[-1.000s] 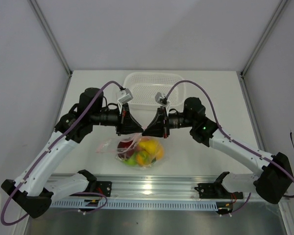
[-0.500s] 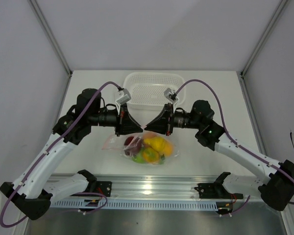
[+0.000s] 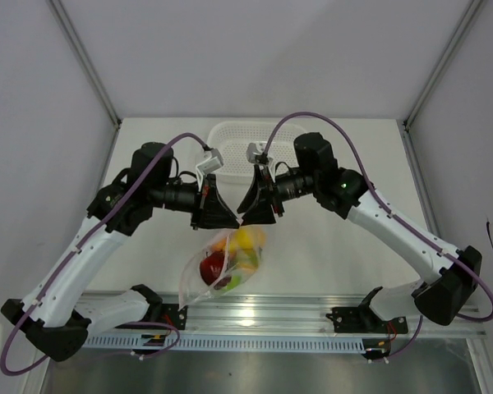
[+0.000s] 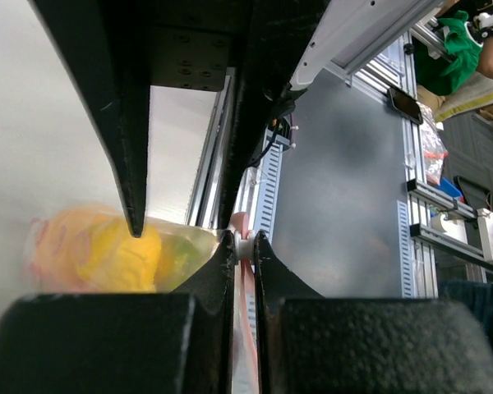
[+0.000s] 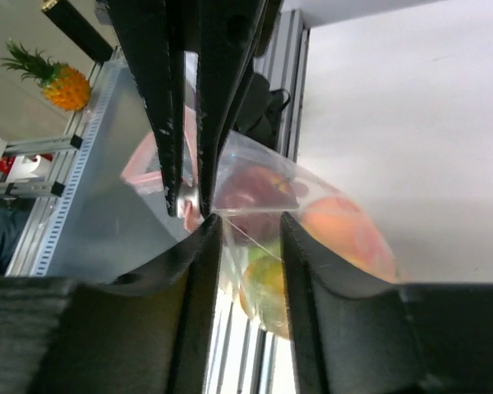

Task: Place the food in the zip-top bag and seal the zipper
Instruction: Zip the zipper food storage bag at the center of the board.

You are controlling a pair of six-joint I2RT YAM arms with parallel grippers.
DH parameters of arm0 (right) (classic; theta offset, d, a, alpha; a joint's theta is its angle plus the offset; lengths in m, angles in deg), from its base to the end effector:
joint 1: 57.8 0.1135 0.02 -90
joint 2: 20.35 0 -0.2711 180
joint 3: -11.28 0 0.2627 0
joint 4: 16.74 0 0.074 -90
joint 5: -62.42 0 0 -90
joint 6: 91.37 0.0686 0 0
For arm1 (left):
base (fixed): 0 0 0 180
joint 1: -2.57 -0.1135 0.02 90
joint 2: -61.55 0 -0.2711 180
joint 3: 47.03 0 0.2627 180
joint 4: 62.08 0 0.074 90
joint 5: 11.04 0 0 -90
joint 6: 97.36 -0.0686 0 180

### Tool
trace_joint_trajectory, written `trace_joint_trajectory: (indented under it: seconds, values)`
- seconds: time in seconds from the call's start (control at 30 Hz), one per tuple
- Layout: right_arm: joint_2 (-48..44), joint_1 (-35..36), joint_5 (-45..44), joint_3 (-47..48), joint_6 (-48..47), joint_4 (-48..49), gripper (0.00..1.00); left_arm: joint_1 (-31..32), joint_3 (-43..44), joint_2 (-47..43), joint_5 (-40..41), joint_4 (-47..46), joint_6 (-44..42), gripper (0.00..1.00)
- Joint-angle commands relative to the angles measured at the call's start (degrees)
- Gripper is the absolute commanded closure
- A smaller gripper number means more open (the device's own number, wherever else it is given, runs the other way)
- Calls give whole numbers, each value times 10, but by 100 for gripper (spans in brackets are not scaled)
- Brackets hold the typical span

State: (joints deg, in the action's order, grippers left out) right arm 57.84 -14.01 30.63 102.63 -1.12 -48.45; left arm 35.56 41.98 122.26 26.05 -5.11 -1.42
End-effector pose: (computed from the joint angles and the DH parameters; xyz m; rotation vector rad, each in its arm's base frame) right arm 0.1941 0.2668 0.4036 -1.3814 1.4510 1.4614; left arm 0.1546 -0.1656 0.4191 1.0630 1.8439 -1.3610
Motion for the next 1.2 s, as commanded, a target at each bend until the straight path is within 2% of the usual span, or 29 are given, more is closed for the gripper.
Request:
trace_joint_trajectory:
  seconds: [0.0,0.23,0.4,0.63,0.83,0.87,1.03,1.07,1.17]
  values:
    - [-2,14,53,31,-68,-95,51,-1,29,6,23,-9,-22,99]
    - [-33,14,29,25,-114,-150,25,-3,46,16,25,8,-34,99]
    - [-35,12,22,33,-131,-175,23,-2,52,27,12,16,-39,99]
    - [-9,17,16,59,-139,-188,30,-1,46,32,-6,10,-33,99]
    - [51,46,3,116,-169,-239,47,-2,37,35,-15,4,-29,99]
    - [59,49,1,123,-174,-247,53,-1,36,34,-15,4,-29,100]
    - [91,60,5,141,-190,-276,64,-2,37,30,-16,3,-28,99]
    - [93,61,6,141,-191,-276,69,-1,37,29,-15,3,-29,99]
    - [95,61,11,138,-193,-279,73,-1,36,28,-14,4,-30,99]
